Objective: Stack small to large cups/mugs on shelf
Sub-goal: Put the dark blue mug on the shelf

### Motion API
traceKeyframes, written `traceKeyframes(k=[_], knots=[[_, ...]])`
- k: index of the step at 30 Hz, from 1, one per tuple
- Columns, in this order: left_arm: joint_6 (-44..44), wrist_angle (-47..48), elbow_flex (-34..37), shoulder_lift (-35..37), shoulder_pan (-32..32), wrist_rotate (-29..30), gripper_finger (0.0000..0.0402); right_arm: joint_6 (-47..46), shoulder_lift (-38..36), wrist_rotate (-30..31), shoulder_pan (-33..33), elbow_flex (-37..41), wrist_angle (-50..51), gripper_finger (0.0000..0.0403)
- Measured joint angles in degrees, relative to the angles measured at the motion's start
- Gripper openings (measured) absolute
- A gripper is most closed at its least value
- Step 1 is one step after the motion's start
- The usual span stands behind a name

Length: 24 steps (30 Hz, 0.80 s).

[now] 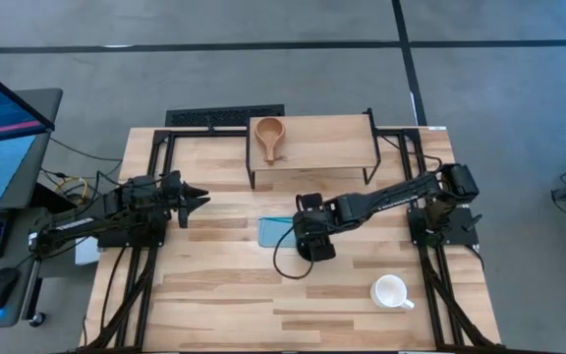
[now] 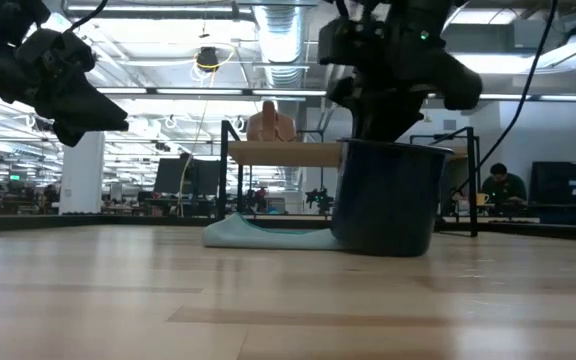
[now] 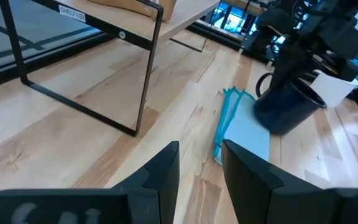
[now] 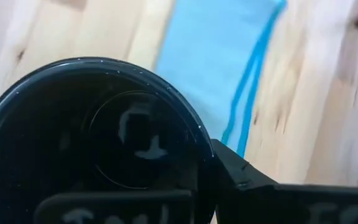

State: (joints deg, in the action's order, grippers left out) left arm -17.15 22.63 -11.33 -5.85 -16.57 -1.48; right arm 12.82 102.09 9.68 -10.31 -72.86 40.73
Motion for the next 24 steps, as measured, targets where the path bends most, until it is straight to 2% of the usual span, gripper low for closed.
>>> traceKeyframes(k=[6,13,22,24], knots=[[0.0,0.0,0.0,0.0,0.0,0.1,0.0109,-9.3,0.1,-1.0,0.8,-0.3,0.7,0.0031],[0.0,0.0,0.0,0.0,0.0,0.0,0.0109,-21.2,0.4,-5.6,3.3,-4.8,2.4,0.0028],[-0.5,0.0,0.0,0.0,0.0,0.0,0.0109,-30.9,0.4,-7.1,6.4,-7.4,2.5,0.0028],[-0.5,0.0,0.0,0.0,0.0,0.0,0.0109,-32.5,0.4,-9.2,7.3,-8.4,2.6,0.0028]])
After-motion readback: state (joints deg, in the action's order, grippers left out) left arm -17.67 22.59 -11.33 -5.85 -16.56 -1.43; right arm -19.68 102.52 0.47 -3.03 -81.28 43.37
